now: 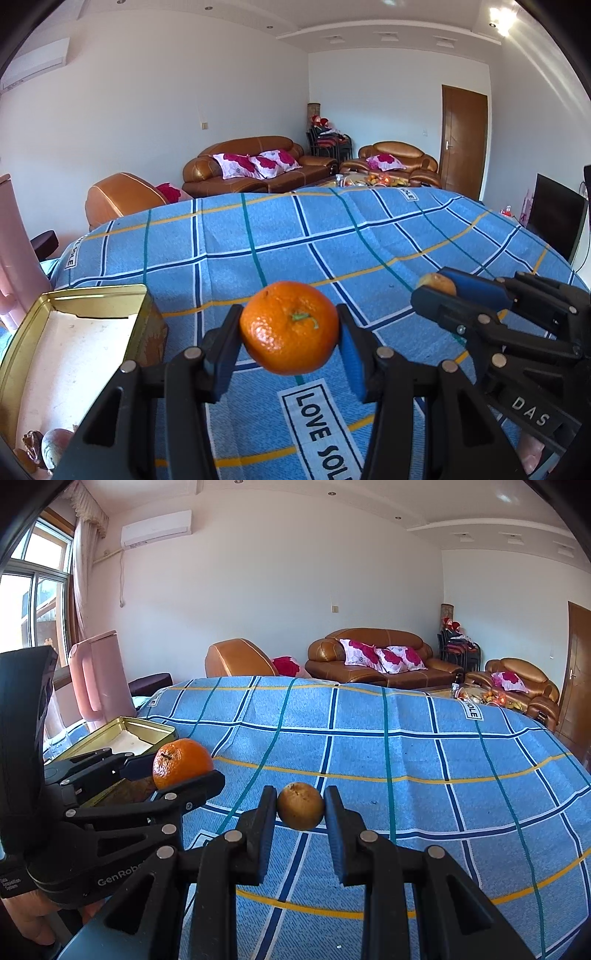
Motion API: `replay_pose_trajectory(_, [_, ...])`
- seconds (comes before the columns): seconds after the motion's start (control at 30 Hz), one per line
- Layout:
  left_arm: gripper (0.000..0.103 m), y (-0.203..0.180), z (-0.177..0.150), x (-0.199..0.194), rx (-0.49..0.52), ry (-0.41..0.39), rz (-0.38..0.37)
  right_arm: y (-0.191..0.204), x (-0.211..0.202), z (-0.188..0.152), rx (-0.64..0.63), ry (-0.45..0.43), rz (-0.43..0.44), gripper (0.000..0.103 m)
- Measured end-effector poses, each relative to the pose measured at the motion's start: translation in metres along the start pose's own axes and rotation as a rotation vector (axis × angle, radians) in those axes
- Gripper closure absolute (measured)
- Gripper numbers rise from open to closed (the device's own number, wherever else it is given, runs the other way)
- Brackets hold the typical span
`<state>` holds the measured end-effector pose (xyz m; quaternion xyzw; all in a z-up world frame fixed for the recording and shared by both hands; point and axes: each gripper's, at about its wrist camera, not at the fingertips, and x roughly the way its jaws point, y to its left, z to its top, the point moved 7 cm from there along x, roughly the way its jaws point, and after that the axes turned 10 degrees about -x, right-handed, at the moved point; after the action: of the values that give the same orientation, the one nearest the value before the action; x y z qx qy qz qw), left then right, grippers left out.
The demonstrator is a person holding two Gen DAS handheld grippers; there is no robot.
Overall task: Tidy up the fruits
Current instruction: 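Lift the mandarin and yellow fruit in both tools and carry toward the tin tray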
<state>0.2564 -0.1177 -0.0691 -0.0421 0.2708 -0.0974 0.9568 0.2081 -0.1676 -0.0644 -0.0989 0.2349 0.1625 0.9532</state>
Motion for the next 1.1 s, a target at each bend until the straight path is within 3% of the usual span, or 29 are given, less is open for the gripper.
replay_pose_trajectory(1.1, [0.052,0.004,0.003,-0.026,-0.016,-0.108,-0.008,0.008,-0.017,0.005,-0.048,-0.094,-0.024,0.075])
